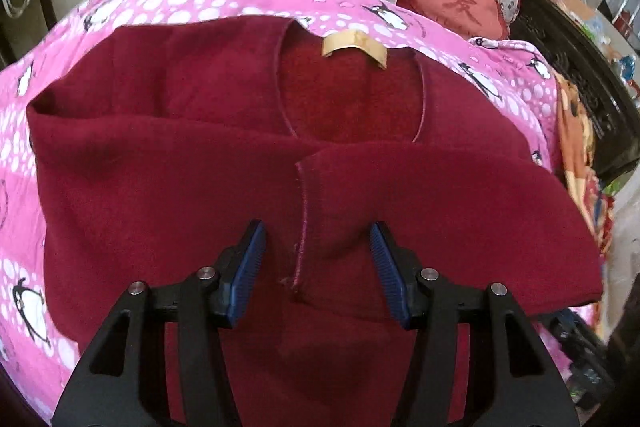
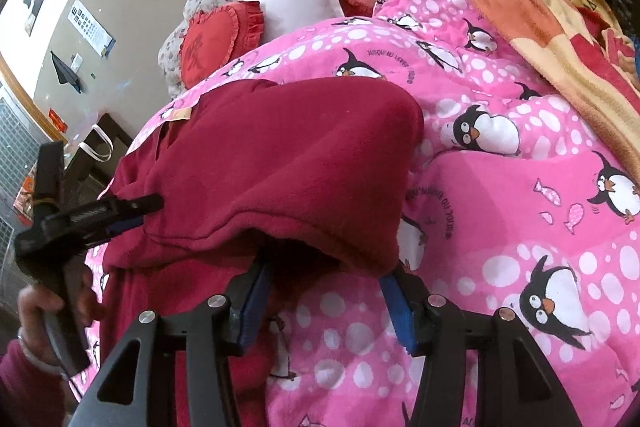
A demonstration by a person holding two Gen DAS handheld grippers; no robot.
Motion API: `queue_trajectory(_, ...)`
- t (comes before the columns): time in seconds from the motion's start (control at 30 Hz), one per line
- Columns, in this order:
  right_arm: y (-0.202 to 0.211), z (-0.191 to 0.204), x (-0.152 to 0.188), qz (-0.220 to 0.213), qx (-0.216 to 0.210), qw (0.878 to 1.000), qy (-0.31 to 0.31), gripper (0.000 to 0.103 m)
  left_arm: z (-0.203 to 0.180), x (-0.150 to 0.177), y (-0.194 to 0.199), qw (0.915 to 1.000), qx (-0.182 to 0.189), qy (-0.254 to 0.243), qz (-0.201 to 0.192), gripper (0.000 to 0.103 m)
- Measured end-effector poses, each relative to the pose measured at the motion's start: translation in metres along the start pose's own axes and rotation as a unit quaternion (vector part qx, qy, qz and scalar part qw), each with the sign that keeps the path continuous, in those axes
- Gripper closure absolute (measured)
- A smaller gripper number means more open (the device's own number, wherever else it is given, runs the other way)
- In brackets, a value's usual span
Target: Fold small clothes
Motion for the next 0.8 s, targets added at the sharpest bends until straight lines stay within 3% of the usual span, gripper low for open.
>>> queue_trajectory(0.07,-0.001,-0.003,-0.001,0.000,-0.002,1.000,-0.004,0.052,-0.005,-0.002,-0.002,0.9998,-0.010,-0.015,-0.005,0.048)
queue_trajectory(0.1,-0.001,-0.004,-0.001,0.000,-0.003,1.000,-0.006,0.052,-0.007,-0.004,-0.004,0.9997,-0.012,-0.022,0.000,0.054)
queue_trajectory(0.13,-0.002,-0.005,-0.002,0.000,-0.004,1.000,-0.009,0.052,-0.008,-0.006,-0.005,0.9997,-0.004,-0.022,0.002,0.062)
queue_trajectory(0.2,-0.001,-0.007,-0.003,-0.004,-0.005,1.000,-0.014,0.052,-0.012,-0.010,-0.001,0.9996,0.021,-0.015,0.008,0.093)
queue_trajectory(0.43,0.005,-0.007,-0.012,-0.017,0.006,1.000,-0.010,0.052,-0.008,-0.038,0.055,0.9964,0.078,0.007,-0.032,0.094)
queue_trajectory(0.6,0.014,0.000,-0.019,-0.032,0.007,0.999,-0.011,0.052,0.007,-0.064,0.114,0.9935,0.075,0.008,-0.084,0.094)
queue_trajectory(0.67,0.016,0.009,-0.020,-0.037,0.006,0.999,0.007,0.047,0.020,-0.070,0.132,0.9923,0.071,0.015,-0.101,0.094)
queue_trajectory(0.8,0.013,0.024,-0.022,-0.045,0.006,0.999,0.028,0.044,0.050,-0.060,0.130,0.9934,0.053,0.040,-0.094,0.094)
Point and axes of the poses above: each gripper's, at about its wrist camera, not at the fingertips, and y roughly against the way its jaws point, z to its left, x to its underside, the point moved 8 cm from there along -y, roughly the way its jaws point, and after that the axes turned 10 degrees about -y, right-handed, at the moved point
